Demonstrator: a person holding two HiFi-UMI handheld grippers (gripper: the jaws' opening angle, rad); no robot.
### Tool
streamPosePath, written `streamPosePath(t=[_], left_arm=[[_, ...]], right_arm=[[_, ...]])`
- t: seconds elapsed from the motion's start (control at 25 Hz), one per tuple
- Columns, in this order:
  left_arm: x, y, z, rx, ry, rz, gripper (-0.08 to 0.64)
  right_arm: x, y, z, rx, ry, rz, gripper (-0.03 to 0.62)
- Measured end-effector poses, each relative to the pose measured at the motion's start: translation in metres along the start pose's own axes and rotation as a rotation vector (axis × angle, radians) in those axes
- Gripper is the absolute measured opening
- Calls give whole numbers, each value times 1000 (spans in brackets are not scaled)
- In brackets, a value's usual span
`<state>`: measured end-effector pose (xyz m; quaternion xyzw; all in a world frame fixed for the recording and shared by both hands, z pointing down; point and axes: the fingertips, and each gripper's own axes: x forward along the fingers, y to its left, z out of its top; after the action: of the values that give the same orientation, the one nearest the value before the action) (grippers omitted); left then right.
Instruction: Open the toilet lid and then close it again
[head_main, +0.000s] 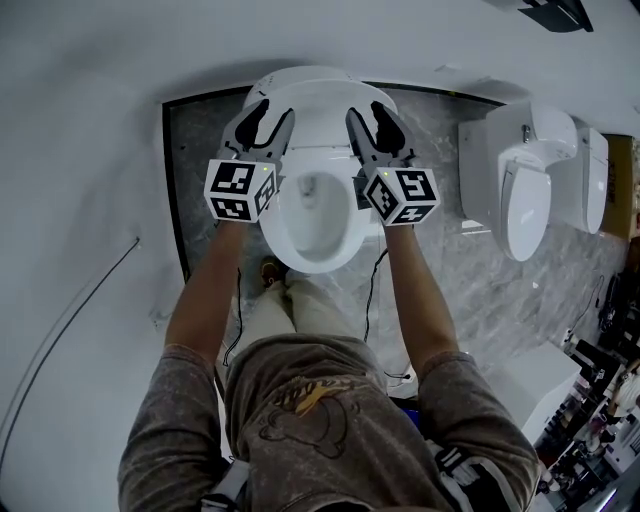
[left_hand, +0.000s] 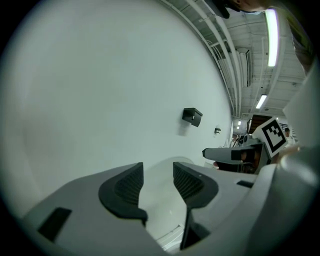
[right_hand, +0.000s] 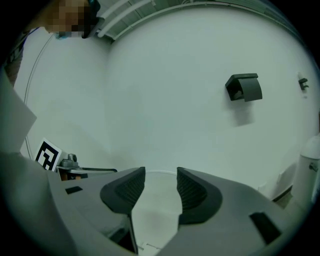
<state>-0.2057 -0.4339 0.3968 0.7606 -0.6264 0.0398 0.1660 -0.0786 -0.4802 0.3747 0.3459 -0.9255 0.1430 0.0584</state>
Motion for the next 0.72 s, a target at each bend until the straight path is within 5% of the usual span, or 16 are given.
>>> streamPosePath(t=[0.2, 0.72], left_arm=[[15, -4, 10, 32, 3, -24, 252], [49, 5, -13, 12, 93, -28, 264]], right_arm=[[10, -17, 1, 1, 30, -5, 279], [44, -48, -29, -38, 191, 42, 284]])
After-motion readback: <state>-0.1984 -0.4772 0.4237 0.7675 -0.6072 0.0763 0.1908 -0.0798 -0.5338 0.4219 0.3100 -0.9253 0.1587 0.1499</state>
